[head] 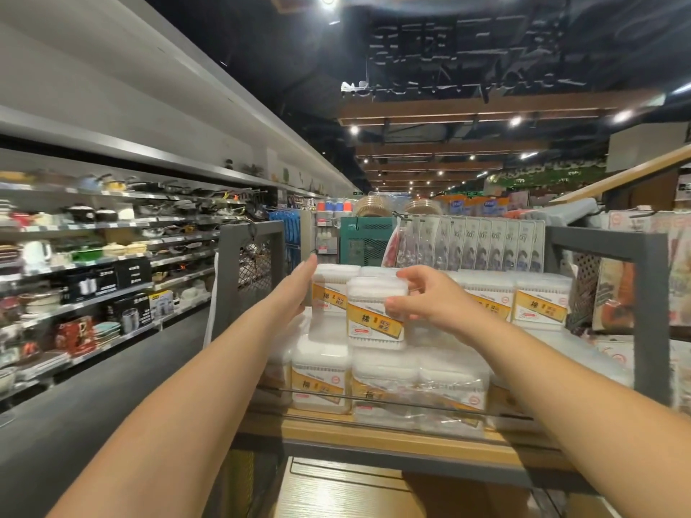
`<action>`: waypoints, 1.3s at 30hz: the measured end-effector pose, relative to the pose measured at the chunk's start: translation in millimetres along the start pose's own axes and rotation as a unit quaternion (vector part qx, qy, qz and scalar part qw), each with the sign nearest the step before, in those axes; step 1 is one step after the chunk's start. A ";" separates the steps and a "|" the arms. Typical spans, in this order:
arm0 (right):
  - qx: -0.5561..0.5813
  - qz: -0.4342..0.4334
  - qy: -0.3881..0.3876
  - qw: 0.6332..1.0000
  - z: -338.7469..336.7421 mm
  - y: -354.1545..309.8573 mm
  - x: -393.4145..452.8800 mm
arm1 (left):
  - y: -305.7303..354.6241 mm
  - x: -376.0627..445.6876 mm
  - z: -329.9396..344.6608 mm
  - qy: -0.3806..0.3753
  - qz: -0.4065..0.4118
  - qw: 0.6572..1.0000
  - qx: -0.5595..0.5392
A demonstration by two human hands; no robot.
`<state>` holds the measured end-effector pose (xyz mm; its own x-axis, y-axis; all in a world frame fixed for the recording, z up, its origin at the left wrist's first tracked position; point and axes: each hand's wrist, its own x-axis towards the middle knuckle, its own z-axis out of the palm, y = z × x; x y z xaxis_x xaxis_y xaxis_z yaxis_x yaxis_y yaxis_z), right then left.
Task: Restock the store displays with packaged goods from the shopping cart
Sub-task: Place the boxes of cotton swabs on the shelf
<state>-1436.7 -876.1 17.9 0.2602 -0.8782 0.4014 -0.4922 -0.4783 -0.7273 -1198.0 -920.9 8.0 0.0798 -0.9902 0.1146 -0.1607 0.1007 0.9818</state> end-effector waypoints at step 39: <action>0.095 0.300 0.334 0.888 -229.9 120.3 -444.5 | -21.7 -325.3 445.3 -0.341 0.128 0.930 -0.058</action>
<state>-1802.6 -541.4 -120.0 -0.5845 -0.8046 0.1044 -0.2095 0.0253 -0.9775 -1658.5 -644.1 -117.9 -0.5945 -0.7597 0.2634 0.0212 0.3126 0.9497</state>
